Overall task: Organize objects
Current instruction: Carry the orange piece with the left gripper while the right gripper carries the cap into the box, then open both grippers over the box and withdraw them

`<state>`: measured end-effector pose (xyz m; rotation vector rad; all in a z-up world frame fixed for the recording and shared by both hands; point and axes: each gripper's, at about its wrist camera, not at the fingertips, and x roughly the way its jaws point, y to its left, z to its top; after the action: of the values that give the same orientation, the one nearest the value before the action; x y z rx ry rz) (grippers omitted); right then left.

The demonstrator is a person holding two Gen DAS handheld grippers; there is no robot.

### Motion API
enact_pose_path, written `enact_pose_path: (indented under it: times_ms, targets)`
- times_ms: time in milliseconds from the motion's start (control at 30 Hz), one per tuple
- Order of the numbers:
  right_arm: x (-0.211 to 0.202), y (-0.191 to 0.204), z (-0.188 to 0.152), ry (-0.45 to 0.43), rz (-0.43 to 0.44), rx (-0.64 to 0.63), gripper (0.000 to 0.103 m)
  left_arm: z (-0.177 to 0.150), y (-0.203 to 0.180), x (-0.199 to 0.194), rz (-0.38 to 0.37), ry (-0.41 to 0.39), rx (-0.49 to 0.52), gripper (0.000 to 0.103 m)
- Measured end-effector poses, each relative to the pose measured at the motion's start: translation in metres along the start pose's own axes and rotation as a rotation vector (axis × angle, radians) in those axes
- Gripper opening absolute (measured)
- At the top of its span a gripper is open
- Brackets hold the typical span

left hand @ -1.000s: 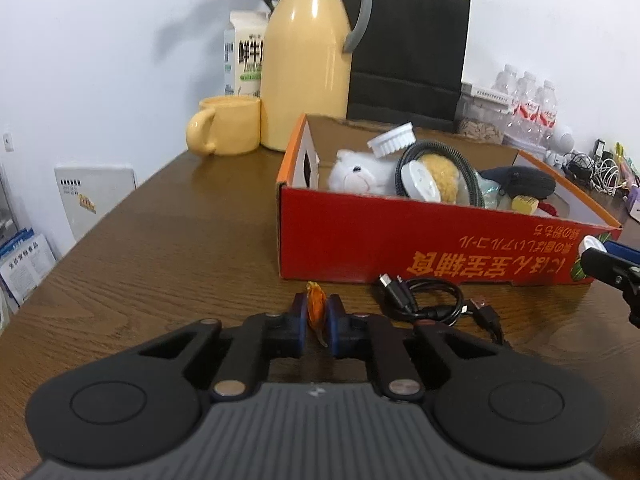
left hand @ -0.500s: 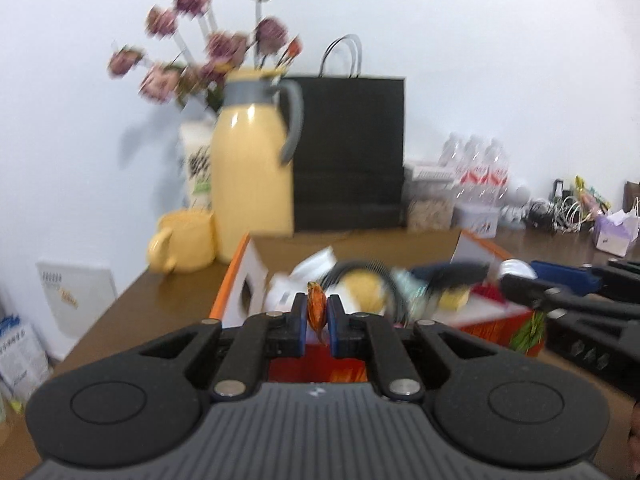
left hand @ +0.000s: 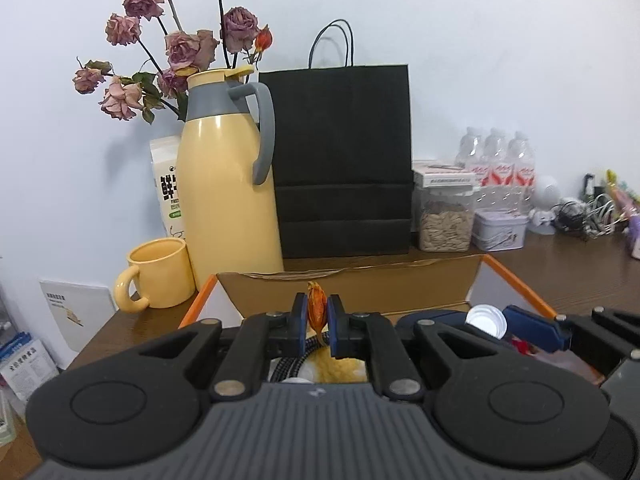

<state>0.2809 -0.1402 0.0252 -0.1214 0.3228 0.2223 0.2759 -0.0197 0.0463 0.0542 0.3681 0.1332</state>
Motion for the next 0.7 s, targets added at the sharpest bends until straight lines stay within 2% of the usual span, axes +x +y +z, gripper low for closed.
enact_pose_path:
  times_ms: [133, 367, 433, 500, 533, 567, 600, 633, 667, 700]
  targets:
    - [0.012, 0.001, -0.004, 0.005, -0.010, 0.008, 0.027, -0.006, -0.001, 0.009, 0.010, 0.017, 0.019, 0.011]
    - [0.010, -0.005, -0.002, 0.006, -0.011, 0.033, 0.027, -0.011, -0.001, 0.012, 0.098, 0.010, 0.028, 0.014]
    - [0.011, -0.007, -0.002, 0.020, -0.010, 0.037, 0.027, -0.011, -0.001, 0.010, 0.124, 0.007, 0.026, 0.027]
    - [0.011, -0.008, -0.002, 0.028, -0.008, 0.036, 0.029, -0.011, -0.001, 0.008, 0.162, -0.012, 0.031, 0.075]
    - [0.010, -0.009, -0.002, 0.035, -0.009, 0.034, 0.034, -0.011, -0.002, 0.006, 0.185, -0.028, 0.039, 0.086]
    - [0.011, -0.009, -0.001, 0.044, -0.006, 0.031, 0.047, -0.011, -0.002, 0.004, 0.199, -0.045, 0.047, 0.097]
    - [0.010, -0.009, -0.001, 0.049, -0.006, 0.027, 0.055, -0.011, -0.002, 0.001, 0.207, -0.057, 0.050, 0.099]
    - [0.010, -0.009, -0.001, 0.049, -0.012, 0.017, 0.072, -0.010, -0.002, 0.000, 0.202, -0.059, 0.049, 0.099]
    - [0.010, -0.009, -0.001, 0.050, -0.020, 0.008, 0.082, -0.011, -0.002, -0.001, 0.195, -0.056, 0.048, 0.100]
    - [0.009, -0.009, -0.001, 0.051, -0.028, 0.006, 0.085, -0.011, -0.003, -0.001, 0.193, -0.055, 0.051, 0.101]
